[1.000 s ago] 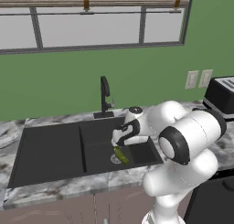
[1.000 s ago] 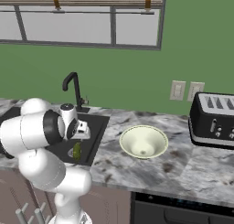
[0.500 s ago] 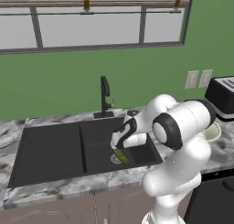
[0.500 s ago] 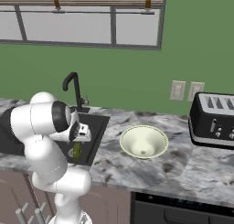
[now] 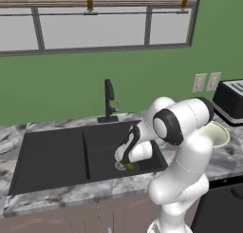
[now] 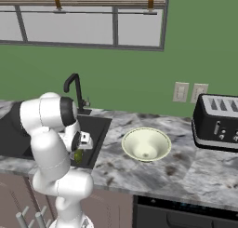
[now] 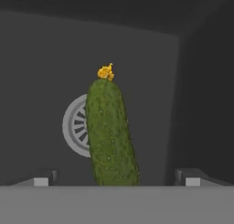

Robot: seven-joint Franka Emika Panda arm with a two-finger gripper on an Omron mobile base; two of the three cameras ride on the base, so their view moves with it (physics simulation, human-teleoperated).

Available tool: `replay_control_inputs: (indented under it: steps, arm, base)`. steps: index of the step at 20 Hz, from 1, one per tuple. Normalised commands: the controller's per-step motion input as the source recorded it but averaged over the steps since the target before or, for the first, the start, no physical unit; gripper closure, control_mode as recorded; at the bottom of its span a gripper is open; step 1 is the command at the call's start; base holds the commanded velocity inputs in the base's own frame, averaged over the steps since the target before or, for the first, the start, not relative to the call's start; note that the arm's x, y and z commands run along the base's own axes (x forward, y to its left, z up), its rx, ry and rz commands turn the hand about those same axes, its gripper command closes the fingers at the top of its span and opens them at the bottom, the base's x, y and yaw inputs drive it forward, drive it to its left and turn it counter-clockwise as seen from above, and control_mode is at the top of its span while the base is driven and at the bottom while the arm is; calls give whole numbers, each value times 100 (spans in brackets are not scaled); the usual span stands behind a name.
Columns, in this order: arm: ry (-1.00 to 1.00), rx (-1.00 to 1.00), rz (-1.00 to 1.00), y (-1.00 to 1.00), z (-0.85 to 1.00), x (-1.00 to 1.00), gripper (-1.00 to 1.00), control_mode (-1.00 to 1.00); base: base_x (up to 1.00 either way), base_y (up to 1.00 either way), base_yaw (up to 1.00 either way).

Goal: Pick the tangerines from the cabinet and place them in one bowl. Pick the cucumber from the sink and place it in the other bowl.

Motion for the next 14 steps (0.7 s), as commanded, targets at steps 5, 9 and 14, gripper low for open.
replay_control_inputs:
  steps: [5,9,14]
  arm:
    - [-1,0,0,1,-15,0,-100,-100]
    - [-1,0,0,10,-4,0,-100,-100]
    - [-5,0,0,11,0,9,-100,-100]
  base:
    - [0,0,0]
    - [0,0,0]
    - [0,0,0]
